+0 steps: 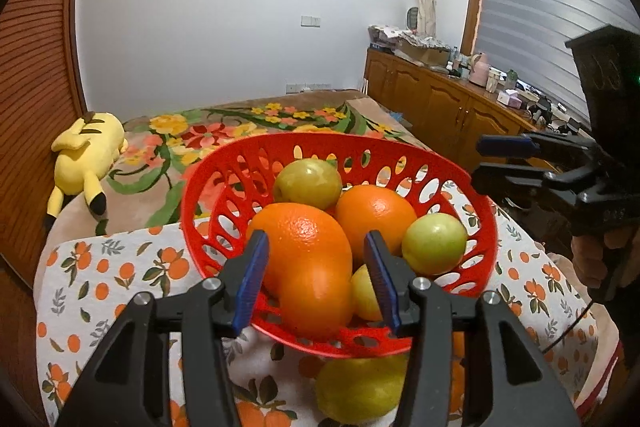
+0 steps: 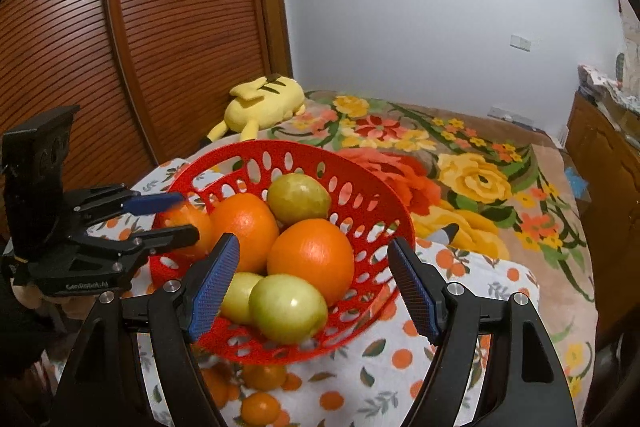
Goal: Organize fruits
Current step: 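Withdraw both grippers from the basket toward the fruit on the cloth, then grasp a small orange with the right gripper while the left gripper grasps the green pear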
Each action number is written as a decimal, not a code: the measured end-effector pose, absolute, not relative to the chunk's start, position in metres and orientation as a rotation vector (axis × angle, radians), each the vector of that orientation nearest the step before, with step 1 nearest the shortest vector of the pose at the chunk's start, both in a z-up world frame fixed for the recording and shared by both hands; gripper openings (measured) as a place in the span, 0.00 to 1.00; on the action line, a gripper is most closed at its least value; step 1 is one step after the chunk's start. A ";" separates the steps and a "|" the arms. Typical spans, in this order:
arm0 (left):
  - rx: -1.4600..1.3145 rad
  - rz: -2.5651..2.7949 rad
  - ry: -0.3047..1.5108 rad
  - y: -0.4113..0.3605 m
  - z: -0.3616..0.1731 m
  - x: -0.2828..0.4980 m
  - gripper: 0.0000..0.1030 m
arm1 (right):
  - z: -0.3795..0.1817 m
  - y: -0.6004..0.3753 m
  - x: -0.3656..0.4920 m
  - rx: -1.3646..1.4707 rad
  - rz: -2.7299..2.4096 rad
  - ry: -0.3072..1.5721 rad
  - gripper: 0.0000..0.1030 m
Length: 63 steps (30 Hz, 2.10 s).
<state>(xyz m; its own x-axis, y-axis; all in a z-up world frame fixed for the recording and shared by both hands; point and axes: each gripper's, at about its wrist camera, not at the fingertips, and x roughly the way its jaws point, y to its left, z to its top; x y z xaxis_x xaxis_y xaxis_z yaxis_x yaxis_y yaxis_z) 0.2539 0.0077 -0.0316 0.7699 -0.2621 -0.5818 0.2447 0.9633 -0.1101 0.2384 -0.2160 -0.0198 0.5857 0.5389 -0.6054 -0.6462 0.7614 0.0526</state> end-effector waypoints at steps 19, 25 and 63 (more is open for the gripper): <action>-0.006 -0.264 0.626 -0.007 -0.023 0.194 0.60 | -0.029 -0.247 0.163 -0.108 0.638 0.630 0.77; -0.011 -0.239 0.634 -0.006 -0.032 0.178 0.65 | -0.044 -0.250 0.142 -0.088 0.610 0.638 0.77; -0.025 -0.245 0.808 -0.023 -0.098 0.204 0.65 | -0.135 -0.222 0.164 -0.074 0.579 0.869 0.41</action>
<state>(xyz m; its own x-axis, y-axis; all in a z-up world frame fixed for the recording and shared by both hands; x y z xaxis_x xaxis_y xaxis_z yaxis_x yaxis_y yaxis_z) 0.2037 -0.0234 -0.0983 0.6642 -0.2266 -0.7124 0.2074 0.9714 -0.1156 0.1639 -0.2221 -0.1354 0.5029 0.4493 -0.7384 -0.5080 0.8448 0.1680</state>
